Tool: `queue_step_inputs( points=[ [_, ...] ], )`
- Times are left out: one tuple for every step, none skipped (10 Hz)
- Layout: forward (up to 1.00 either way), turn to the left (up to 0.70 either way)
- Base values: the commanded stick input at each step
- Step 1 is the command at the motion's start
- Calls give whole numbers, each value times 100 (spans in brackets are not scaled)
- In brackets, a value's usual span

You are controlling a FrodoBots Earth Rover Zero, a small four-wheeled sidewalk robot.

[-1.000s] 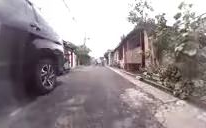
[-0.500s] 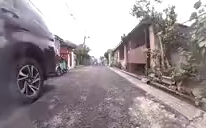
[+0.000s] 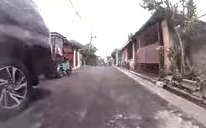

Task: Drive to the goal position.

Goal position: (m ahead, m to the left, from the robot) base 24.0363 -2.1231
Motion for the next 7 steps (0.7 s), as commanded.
queue_step_inputs(
  points=[
    [100,2],
    [100,2],
    [100,2],
    [100,2],
    [100,2],
    [100,2],
    [100,2]
  ],
)
